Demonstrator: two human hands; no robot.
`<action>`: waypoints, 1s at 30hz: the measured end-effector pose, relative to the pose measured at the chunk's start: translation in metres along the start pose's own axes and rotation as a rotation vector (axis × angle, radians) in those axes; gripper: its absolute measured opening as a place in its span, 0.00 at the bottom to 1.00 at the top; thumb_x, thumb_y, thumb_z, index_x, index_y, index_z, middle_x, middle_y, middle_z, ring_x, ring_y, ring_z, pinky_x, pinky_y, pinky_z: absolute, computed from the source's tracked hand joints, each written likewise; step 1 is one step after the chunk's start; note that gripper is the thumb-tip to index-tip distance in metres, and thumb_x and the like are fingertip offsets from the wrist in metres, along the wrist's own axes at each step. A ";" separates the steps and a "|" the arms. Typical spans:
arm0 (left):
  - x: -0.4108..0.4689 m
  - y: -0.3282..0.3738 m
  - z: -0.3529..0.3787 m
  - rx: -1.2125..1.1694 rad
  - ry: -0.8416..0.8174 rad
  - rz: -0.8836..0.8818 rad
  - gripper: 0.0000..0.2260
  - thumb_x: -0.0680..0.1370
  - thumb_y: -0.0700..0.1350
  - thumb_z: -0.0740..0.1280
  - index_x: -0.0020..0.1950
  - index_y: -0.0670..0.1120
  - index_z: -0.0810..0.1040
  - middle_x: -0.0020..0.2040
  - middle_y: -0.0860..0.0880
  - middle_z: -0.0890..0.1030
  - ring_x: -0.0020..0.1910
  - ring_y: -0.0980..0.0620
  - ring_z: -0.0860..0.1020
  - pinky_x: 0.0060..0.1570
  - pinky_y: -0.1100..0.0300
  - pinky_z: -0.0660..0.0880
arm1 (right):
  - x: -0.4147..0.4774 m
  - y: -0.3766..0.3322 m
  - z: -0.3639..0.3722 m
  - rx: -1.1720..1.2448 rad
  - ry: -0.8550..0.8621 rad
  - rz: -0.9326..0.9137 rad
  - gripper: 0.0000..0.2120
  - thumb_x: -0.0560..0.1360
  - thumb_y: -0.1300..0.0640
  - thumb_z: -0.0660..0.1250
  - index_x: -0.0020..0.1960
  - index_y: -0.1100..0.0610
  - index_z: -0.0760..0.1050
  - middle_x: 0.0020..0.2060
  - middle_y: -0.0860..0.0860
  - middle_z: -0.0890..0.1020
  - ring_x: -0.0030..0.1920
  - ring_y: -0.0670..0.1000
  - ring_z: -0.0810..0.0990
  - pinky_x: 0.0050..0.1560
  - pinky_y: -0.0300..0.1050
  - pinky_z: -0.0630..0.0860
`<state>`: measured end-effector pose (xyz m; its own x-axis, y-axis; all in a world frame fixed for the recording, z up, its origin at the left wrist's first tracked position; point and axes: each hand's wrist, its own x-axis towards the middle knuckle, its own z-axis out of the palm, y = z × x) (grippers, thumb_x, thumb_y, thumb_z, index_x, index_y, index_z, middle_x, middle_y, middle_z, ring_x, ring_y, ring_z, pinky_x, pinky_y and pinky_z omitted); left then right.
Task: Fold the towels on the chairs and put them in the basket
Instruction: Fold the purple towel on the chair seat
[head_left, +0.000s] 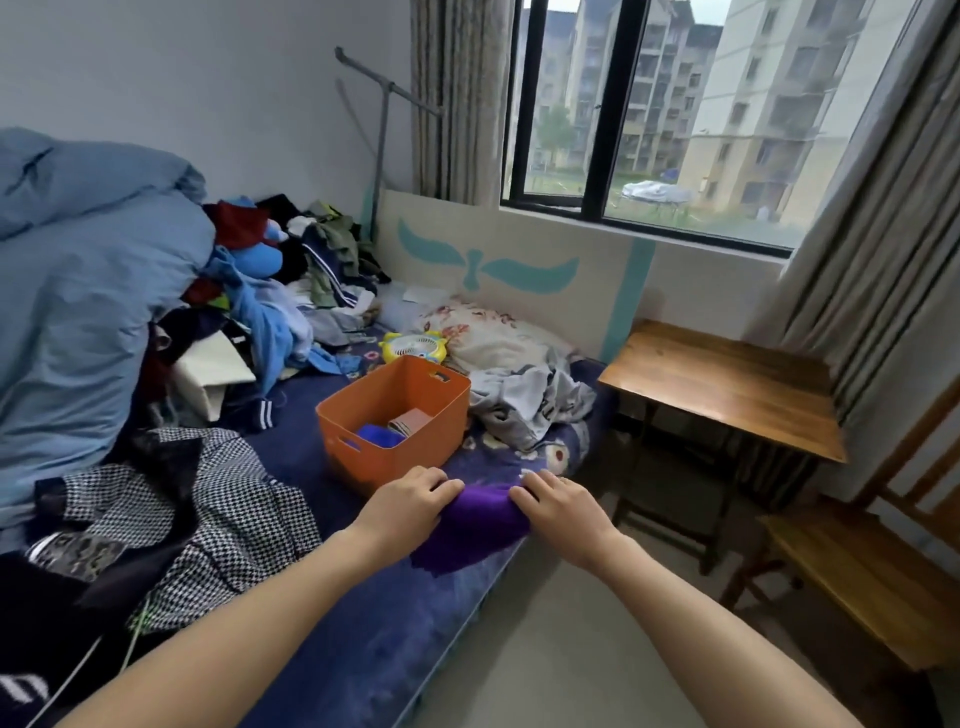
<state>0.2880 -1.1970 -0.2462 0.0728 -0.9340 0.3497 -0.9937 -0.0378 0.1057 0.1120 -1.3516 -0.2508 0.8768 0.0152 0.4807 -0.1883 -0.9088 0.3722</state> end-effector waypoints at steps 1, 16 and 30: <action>0.010 -0.013 0.008 -0.007 -0.005 -0.009 0.16 0.75 0.35 0.62 0.63 0.39 0.74 0.58 0.39 0.78 0.56 0.41 0.76 0.52 0.50 0.76 | 0.009 0.006 0.015 0.006 -0.004 -0.005 0.14 0.58 0.61 0.78 0.42 0.57 0.81 0.36 0.52 0.81 0.32 0.51 0.80 0.30 0.42 0.78; 0.165 -0.157 0.108 -0.167 -0.057 -0.095 0.17 0.74 0.36 0.64 0.63 0.42 0.74 0.57 0.42 0.78 0.54 0.45 0.77 0.52 0.56 0.76 | 0.124 0.130 0.173 0.120 -0.124 -0.043 0.15 0.56 0.59 0.79 0.42 0.56 0.80 0.37 0.50 0.82 0.34 0.49 0.80 0.30 0.39 0.77; 0.324 -0.224 0.150 -0.012 -0.049 -0.249 0.17 0.75 0.37 0.62 0.64 0.43 0.74 0.59 0.43 0.77 0.59 0.46 0.74 0.54 0.54 0.74 | 0.208 0.273 0.293 0.370 -0.170 -0.110 0.19 0.50 0.61 0.80 0.40 0.59 0.80 0.35 0.52 0.82 0.32 0.52 0.81 0.26 0.35 0.72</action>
<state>0.5218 -1.5442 -0.2962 0.3102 -0.9127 0.2660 -0.9447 -0.2646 0.1940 0.3728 -1.7186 -0.2822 0.9491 0.0800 0.3046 0.0552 -0.9945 0.0893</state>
